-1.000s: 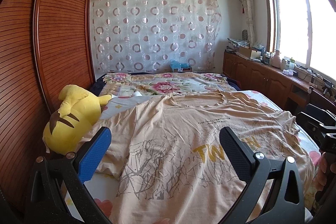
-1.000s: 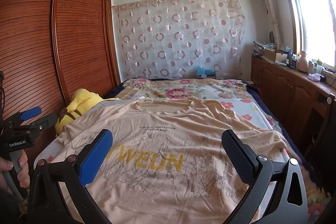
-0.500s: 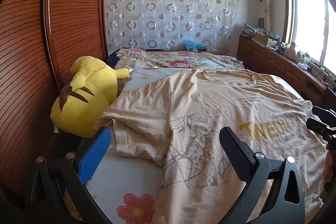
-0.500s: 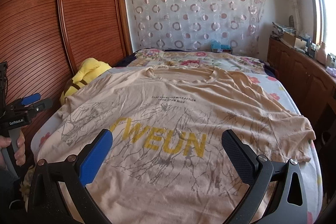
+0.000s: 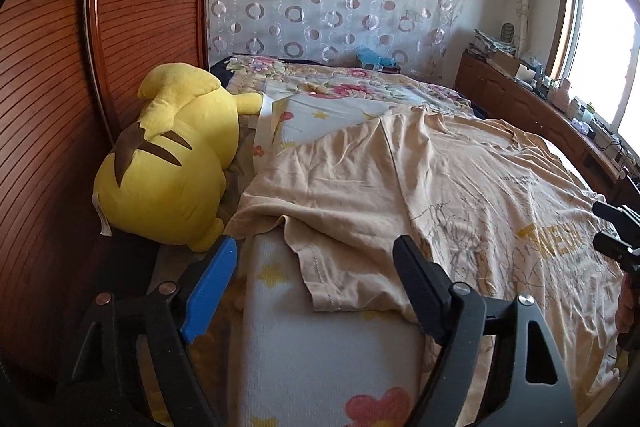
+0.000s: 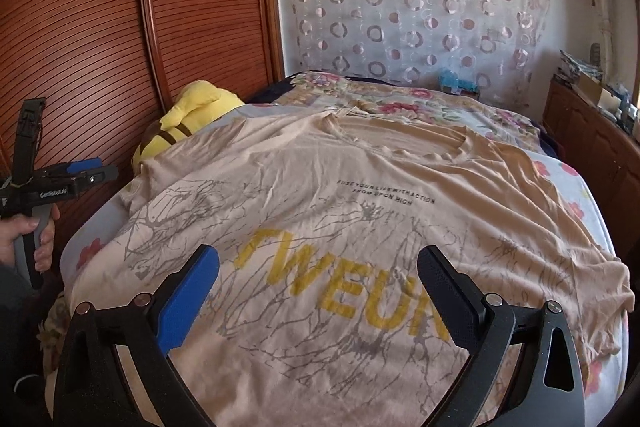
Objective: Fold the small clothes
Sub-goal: 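Grasp the side edge of the beige T-shirt with the left tool and fold it inward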
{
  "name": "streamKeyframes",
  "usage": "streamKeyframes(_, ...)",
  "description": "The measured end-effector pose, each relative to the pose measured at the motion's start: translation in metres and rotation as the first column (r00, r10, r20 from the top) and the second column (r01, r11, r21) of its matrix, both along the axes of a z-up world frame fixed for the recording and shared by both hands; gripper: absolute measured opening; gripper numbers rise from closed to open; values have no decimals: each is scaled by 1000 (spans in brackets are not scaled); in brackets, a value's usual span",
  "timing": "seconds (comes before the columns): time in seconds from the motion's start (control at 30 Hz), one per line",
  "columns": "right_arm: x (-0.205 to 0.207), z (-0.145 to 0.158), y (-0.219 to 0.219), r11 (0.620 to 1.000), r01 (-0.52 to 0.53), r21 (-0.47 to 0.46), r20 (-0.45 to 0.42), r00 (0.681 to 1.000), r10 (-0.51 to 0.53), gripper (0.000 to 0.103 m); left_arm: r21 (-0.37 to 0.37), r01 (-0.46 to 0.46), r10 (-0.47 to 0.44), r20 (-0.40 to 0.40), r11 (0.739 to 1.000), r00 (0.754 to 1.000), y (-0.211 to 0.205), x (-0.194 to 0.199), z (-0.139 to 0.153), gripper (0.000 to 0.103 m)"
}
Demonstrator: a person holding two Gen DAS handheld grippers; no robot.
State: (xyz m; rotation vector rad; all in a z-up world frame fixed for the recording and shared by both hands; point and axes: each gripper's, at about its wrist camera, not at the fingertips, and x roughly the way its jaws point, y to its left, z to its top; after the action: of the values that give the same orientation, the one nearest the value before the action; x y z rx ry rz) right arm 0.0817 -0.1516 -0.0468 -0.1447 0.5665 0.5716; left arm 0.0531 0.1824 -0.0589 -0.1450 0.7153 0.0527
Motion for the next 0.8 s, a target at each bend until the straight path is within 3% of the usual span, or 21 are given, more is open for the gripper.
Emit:
streamKeyframes(0.33, 7, 2, -3, 994, -106, -28, -38, 994, 105, 95, -58, 5, -14, -161, 998, 987, 40, 53, -29, 74)
streamKeyframes(0.5, 7, 2, -4, 991, -129, -43, -39, 991, 128, 95, -97, 11, -29, -190, 995, 981, 52, 69, -34, 73)
streamKeyframes(0.63, 6, -2, -8, 990, -137, -39, -49, 990, 135, 95, -101, 46, -65, -197, 994, 978, 50, 75, -34, 47)
streamKeyframes(0.8, -1, -2, -6, 991, -132, -29, -55, 990, 131, 95, -51, 88, -96, -191, 995, 977, 40, 75, -27, 19)
